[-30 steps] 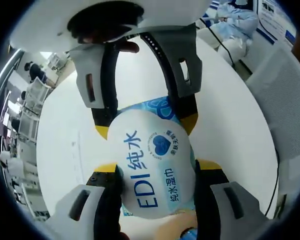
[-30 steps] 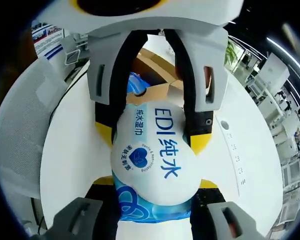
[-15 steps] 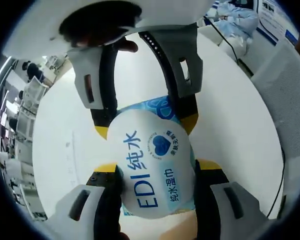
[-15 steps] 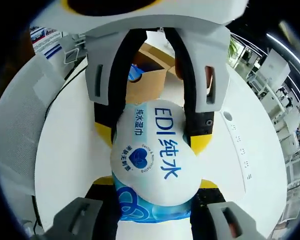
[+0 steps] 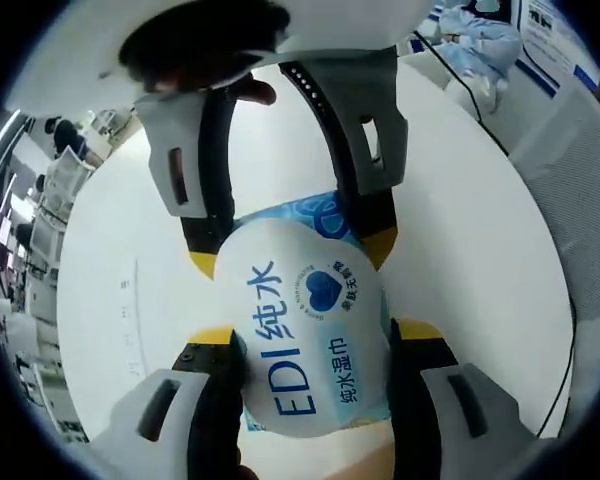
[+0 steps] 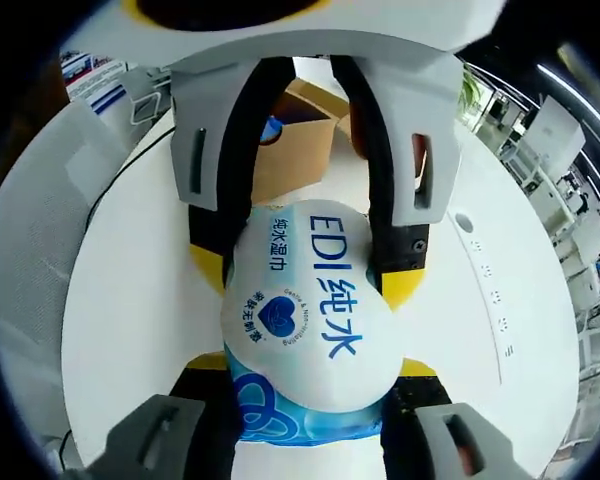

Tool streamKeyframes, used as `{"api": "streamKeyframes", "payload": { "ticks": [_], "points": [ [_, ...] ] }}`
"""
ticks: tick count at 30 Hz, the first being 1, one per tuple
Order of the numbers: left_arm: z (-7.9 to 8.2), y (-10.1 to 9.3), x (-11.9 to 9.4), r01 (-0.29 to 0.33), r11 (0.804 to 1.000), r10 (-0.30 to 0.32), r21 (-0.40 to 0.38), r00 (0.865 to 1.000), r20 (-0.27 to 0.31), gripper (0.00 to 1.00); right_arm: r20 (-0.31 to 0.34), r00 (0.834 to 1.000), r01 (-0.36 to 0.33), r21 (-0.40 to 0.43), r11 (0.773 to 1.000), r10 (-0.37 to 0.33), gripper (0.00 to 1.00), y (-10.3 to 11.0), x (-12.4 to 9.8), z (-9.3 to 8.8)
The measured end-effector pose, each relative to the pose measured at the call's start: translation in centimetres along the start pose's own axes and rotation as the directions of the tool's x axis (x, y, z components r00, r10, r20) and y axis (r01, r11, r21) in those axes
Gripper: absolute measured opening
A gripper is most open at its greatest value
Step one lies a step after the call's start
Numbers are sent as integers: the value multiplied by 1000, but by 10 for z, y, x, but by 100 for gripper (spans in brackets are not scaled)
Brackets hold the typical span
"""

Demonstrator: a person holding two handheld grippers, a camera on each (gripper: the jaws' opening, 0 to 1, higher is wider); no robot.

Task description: Operate the shoe box by opening the lid, removing the specified soft item, and placing it in the target area until the item is outside and the box remains undamaged.

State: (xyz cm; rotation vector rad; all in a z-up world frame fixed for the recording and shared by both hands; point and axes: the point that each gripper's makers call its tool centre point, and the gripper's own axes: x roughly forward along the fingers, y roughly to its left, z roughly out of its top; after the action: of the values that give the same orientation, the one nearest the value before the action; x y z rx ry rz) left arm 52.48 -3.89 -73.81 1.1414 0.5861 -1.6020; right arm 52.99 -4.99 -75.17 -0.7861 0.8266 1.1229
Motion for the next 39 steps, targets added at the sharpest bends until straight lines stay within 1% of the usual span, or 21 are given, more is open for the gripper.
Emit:
{"api": "streamKeyframes", "payload": {
  "ticks": [5, 21, 28, 39],
  "points": [
    [-2, 1, 3, 2, 1000, -2, 0, 1000, -2, 58, 1, 1000, -1, 3, 1000, 1, 54, -2, 4, -3],
    [-12, -1, 14, 2, 1000, -2, -14, 1000, 0, 58, -3, 1000, -6, -4, 1000, 6, 55, 4, 16, -2],
    [-16, 1, 21, 3, 1000, -3, -19, 1000, 2, 59, -5, 1000, -13, -8, 1000, 13, 55, 5, 20, -5],
    [-15, 4, 24, -2, 1000, 3, -13, 1000, 4, 58, -13, 1000, -11, -14, 1000, 11, 56, 4, 23, -9]
  ]
}}
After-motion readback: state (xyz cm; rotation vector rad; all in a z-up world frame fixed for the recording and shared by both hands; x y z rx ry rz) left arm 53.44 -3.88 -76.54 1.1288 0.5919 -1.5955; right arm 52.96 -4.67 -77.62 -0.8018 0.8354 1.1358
